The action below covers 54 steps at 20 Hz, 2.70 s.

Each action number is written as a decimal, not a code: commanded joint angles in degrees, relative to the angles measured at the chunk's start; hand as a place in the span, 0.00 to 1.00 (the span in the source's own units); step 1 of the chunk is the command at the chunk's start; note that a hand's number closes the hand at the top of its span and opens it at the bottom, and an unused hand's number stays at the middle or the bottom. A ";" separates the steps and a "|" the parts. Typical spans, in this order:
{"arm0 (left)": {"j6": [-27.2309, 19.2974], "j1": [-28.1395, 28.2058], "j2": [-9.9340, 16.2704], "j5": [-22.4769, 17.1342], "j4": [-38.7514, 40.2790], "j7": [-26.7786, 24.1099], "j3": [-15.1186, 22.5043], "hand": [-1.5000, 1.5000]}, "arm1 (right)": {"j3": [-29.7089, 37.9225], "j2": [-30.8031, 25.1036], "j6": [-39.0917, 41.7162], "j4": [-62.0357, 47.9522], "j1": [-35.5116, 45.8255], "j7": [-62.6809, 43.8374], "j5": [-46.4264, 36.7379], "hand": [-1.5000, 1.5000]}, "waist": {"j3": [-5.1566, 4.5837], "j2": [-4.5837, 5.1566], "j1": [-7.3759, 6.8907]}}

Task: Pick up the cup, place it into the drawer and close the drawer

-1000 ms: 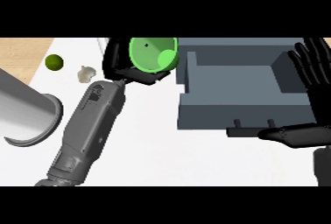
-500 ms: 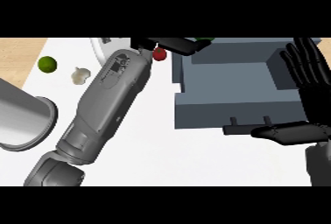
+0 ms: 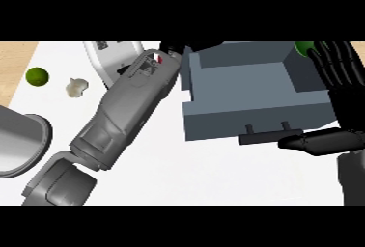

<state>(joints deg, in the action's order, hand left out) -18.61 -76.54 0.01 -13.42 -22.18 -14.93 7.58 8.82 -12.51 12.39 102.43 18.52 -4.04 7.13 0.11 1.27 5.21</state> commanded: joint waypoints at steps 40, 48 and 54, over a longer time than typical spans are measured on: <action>4.64 8.30 0.00 -22.89 -0.41 -18.25 4.69 0.00 | -26.83 -7.96 13.19 -12.83 -1.90 2.10 -27.67 0.00 | -0.06 -0.62 -4.83; 7.99 16.21 2.88 -23.44 -6.84 -18.84 4.31 0.00 | -30.38 -2.60 6.29 -42.86 8.35 11.24 -37.64 1.00 | -0.02 -0.63 -8.48; 10.64 20.39 5.36 -24.14 -12.33 -16.38 4.66 0.00 | -23.72 -2.07 -2.03 -59.96 16.92 22.59 -38.06 1.00 | 0.12 -0.25 -10.92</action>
<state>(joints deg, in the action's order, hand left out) -9.98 -58.82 3.54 -37.27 -32.10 -31.79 12.32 -17.57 -16.20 15.24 52.91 30.94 12.84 -30.08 -0.04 0.45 -4.75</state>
